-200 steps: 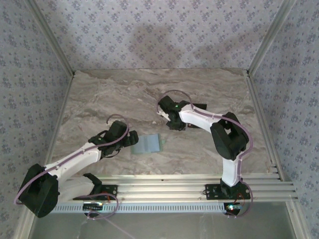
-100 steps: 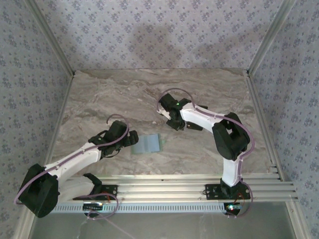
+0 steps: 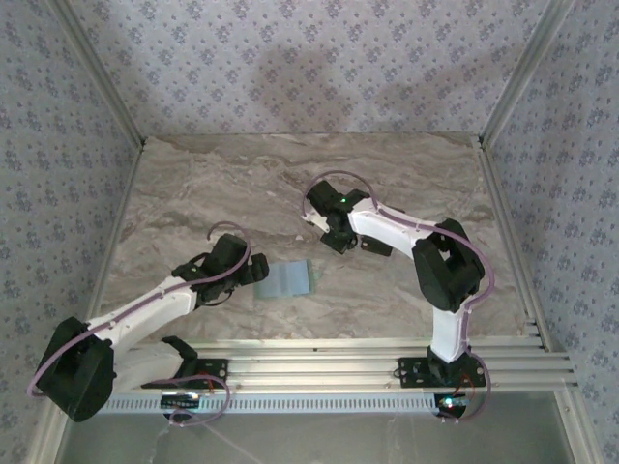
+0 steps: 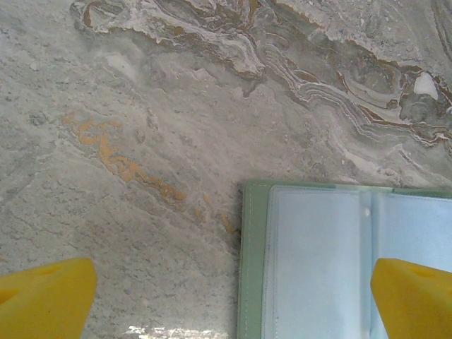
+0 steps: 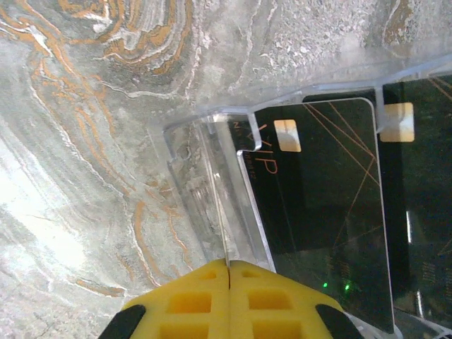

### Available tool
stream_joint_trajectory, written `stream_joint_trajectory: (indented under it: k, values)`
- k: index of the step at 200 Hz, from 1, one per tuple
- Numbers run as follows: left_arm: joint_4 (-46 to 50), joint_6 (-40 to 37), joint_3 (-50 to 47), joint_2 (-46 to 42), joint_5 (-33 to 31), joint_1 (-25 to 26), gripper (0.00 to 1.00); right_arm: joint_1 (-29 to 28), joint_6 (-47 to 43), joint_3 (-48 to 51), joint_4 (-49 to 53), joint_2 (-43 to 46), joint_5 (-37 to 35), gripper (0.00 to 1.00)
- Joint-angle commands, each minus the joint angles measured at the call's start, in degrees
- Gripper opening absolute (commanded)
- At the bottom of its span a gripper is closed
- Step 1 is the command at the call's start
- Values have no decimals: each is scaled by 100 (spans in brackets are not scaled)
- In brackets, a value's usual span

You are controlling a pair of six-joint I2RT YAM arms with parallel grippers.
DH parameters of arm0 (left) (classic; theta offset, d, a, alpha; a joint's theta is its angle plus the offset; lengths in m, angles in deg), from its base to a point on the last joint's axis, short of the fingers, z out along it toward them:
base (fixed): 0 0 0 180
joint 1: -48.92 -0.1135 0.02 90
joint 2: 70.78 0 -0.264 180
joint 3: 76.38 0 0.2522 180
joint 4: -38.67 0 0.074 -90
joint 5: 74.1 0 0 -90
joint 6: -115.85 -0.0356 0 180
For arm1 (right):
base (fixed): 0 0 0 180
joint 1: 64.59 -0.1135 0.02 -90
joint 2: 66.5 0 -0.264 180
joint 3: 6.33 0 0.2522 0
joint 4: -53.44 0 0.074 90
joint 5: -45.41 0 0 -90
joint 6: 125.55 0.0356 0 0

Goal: Put the credit cards into the card holder

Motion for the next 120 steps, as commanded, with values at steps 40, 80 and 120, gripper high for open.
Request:
stream_joint_trajectory:
  k: [40, 80, 120]
  values:
    - [-26, -132, 148, 52, 66, -17, 100, -180, -207, -372, 351, 422, 73, 0]
    - [55, -160, 192, 72, 8, -26, 100, -272, -76, -560, 439, 645, 69, 0]
    - [270, -273, 253, 74, -23, -27, 100, -393, 733, -639, 357, 1006, 440, 0]
